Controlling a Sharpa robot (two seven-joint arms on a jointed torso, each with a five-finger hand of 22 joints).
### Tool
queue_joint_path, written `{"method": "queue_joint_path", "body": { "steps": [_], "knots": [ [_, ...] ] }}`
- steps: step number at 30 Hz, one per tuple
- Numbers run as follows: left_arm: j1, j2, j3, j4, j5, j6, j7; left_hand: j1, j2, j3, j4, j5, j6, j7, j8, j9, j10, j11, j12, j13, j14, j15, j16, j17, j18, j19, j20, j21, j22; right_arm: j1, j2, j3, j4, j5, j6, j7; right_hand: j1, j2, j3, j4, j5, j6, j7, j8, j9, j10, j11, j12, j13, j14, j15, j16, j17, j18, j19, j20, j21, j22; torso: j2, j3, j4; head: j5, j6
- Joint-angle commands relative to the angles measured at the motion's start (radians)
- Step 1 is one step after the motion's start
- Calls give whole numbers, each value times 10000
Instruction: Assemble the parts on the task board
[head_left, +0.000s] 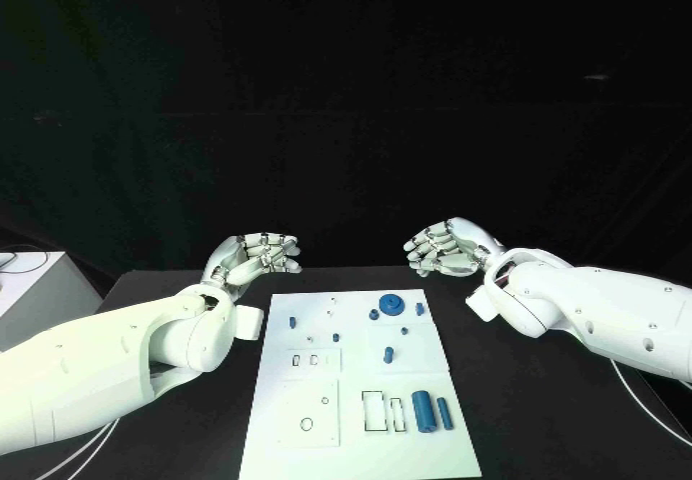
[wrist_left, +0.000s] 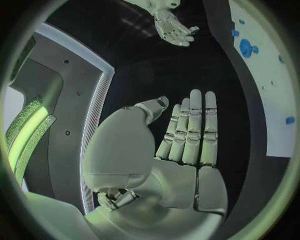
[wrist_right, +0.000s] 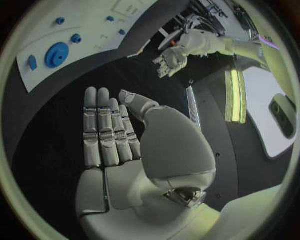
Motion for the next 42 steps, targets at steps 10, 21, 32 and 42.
{"method": "queue_joint_path", "body": {
  "steps": [10, 21, 32, 42],
  "knots": [
    [208, -990, 192, 1750, -588, 1011, -567, -42, -135, -173, -709, 27, 218, 6, -383, -53, 396, -38, -694, -14, -182, -120, 1823, 1623, 60, -495, -227, 1806, 1179, 451, 534, 4, 254, -6604, 649, -2728, -709, -601, 801, 123, 485, 953, -359, -547, 252, 1004, -447, -54, 34, 1984, -562, 3467, 3066, -24, 1374, -456, 3502, 2934, 926, -159, 247, -298, 144],
    [456, -1458, 252, 2353, -562, 1019, -414, -335, -210, -378, -654, 25, 298, -55, -424, -22, 552, -95, -759, 34, -21, -176, 2823, 2276, 85, -531, -267, 2526, 1623, 500, 717, -23, 633, -8371, 801, -3856, -1087, -1130, 1090, 560, 103, 665, -415, -835, 524, 511, -409, -68, 10, 2253, -452, 6768, 5932, -656, 3394, -408, 5854, 6652, 1374, -248, 336, -413, 103],
    [575, -1627, 283, 2458, -529, 1025, -419, -419, -220, -438, -601, 25, 259, -34, -456, -23, 517, -75, -796, 34, -82, -157, 2956, 2370, 83, -593, -255, 2612, 1678, 483, 664, -72, 1025, -8987, 1181, -4362, -1181, -1329, 840, 812, -42, 545, -429, -932, 669, 133, -384, -56, 34, 2276, -439, 7861, 6870, -832, 3901, -323, 6506, 7717, 1516, -254, 367, -441, 29],
    [598, -1605, 293, 2438, -514, 1047, -440, -439, -215, -452, -584, 26, 234, -19, -474, -26, 489, -61, -815, 33, -114, -146, 2990, 2396, 83, -615, -248, 2640, 1696, 429, 827, -104, 991, -9031, 1278, -4421, -1146, -1273, 785, 880, -41, 584, -439, -918, 721, 71, -389, -43, 46, 2269, -454, 8066, 7029, -859, 3983, -303, 6616, 7896, 1513, -255, 381, -431, -18]
  ]
}}
